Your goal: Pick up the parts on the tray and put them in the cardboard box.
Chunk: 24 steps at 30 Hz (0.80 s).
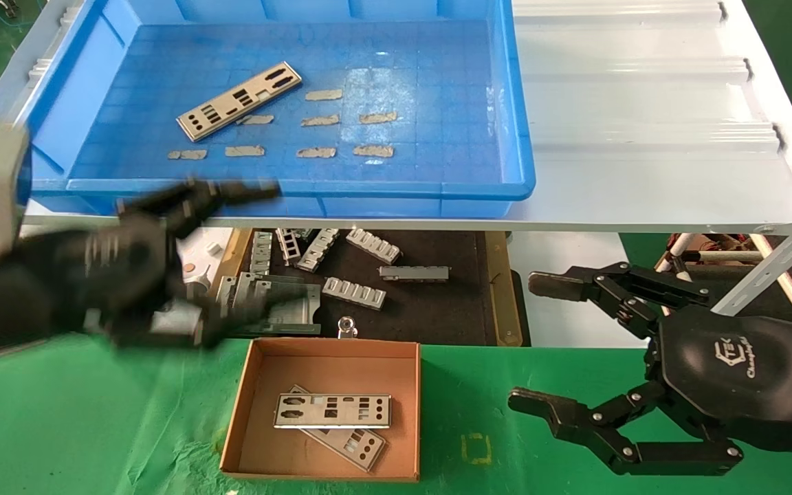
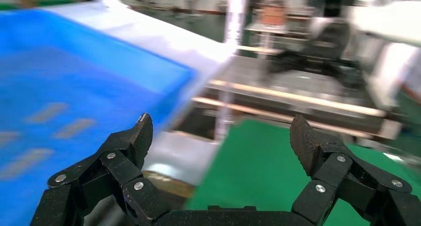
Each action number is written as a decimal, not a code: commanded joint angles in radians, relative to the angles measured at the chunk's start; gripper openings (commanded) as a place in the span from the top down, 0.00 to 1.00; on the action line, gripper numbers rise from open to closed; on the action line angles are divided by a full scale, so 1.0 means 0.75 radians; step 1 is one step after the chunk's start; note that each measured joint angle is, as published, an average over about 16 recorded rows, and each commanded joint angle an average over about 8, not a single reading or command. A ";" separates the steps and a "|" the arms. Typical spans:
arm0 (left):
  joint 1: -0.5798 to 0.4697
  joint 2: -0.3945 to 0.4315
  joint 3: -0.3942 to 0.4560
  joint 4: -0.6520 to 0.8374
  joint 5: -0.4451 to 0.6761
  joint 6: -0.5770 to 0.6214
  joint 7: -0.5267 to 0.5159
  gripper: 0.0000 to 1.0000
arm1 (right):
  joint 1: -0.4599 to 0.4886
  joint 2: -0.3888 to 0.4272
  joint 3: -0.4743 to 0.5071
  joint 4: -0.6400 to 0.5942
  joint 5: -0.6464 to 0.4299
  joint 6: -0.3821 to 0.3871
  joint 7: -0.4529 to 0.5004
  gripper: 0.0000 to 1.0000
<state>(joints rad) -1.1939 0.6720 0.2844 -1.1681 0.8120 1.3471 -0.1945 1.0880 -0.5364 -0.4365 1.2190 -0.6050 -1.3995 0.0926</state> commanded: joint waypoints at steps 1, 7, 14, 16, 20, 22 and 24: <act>-0.039 0.017 -0.001 0.028 0.023 -0.054 -0.012 0.00 | 0.000 0.000 0.000 0.000 0.000 0.000 0.000 1.00; -0.294 0.146 0.073 0.301 0.203 -0.138 0.030 0.00 | 0.000 0.000 0.000 0.000 0.000 0.000 0.000 1.00; -0.585 0.291 0.177 0.704 0.408 -0.187 0.100 0.00 | 0.000 0.000 0.000 0.000 0.000 0.000 0.000 1.00; -0.651 0.325 0.201 0.807 0.453 -0.191 0.135 0.00 | 0.000 0.000 0.000 0.000 0.000 0.000 0.000 1.00; -0.764 0.382 0.243 0.991 0.531 -0.205 0.205 0.00 | 0.000 0.000 0.000 0.000 0.000 0.000 0.000 1.00; -0.810 0.406 0.258 1.069 0.560 -0.215 0.235 0.00 | 0.000 0.000 0.000 0.000 0.000 0.000 0.000 1.00; -0.850 0.428 0.272 1.139 0.586 -0.226 0.263 0.00 | 0.000 0.000 0.000 0.000 0.000 0.000 0.000 1.00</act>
<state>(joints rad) -1.8206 0.9891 0.4845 -0.3287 1.2439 1.1760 -0.0007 1.0880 -0.5364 -0.4366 1.2190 -0.6050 -1.3995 0.0926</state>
